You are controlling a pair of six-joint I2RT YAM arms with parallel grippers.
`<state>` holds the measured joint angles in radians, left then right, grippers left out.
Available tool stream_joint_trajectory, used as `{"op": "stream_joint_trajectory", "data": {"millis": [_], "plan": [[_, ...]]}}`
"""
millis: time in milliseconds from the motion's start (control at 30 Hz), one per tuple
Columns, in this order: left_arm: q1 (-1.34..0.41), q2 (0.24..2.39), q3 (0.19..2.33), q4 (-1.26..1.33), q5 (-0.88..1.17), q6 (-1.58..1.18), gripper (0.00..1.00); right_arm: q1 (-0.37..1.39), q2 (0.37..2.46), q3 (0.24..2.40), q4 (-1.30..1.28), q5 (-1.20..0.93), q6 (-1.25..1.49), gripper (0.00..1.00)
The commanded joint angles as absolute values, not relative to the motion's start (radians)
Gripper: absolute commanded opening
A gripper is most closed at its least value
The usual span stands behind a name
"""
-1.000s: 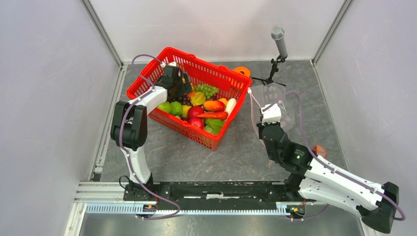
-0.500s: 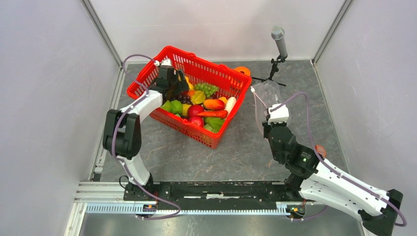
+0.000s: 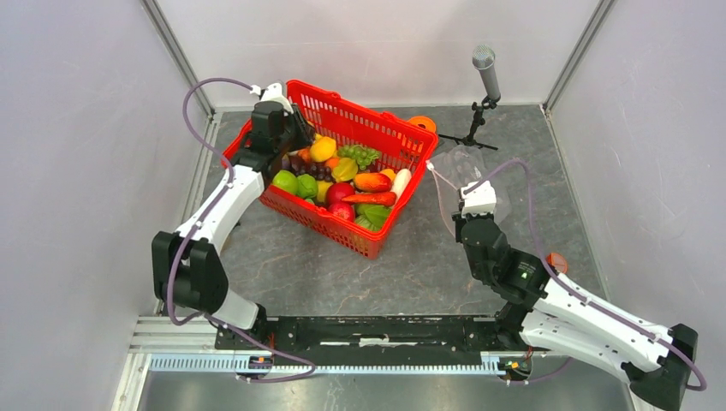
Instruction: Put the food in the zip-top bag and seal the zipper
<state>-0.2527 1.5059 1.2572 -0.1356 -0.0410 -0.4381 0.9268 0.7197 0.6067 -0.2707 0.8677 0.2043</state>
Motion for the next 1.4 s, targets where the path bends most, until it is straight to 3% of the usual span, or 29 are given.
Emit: {"op": "stream_joint_trajectory", "data": {"millis": [0, 100, 167, 333, 533, 733, 933, 1033, 1367], "plan": [[-0.25, 1.561, 1.263, -0.16, -0.005, -0.385, 0.54, 0.922, 0.749, 0.633, -0.255, 0.84, 0.233, 0.04], [-0.243, 1.666, 1.342, -0.191, 0.05, -0.315, 0.77, 0.922, 0.77, 0.64, -0.253, 0.819, 0.249, 0.04], [-0.241, 1.759, 1.431, -0.246, 0.093, -0.258, 0.87, 0.922, 0.782, 0.636, -0.241, 0.807, 0.254, 0.04], [-0.228, 1.915, 1.542, -0.246, 0.068, -0.203, 0.95, 0.921, 0.831, 0.649, -0.229, 0.796, 0.246, 0.04], [-0.225, 2.026, 1.628, -0.357, -0.016, -0.137, 0.96, 0.91, 0.862, 0.661, -0.22, 0.777, 0.23, 0.04], [-0.227, 2.025, 1.597, -0.37, 0.025, -0.112, 0.84, 0.899, 0.866, 0.667, -0.211, 0.751, 0.229, 0.04], [-0.227, 1.925, 1.548, -0.322, 0.057, -0.173, 0.37, 0.895, 0.862, 0.673, -0.213, 0.749, 0.23, 0.04], [-0.227, 1.827, 1.535, -0.315, 0.094, -0.187, 0.28, 0.896, 0.858, 0.676, -0.224, 0.748, 0.25, 0.04], [-0.23, 1.533, 1.403, -0.246, 0.245, -0.304, 0.26, 0.894, 0.827, 0.675, -0.234, 0.701, 0.339, 0.04]]}}
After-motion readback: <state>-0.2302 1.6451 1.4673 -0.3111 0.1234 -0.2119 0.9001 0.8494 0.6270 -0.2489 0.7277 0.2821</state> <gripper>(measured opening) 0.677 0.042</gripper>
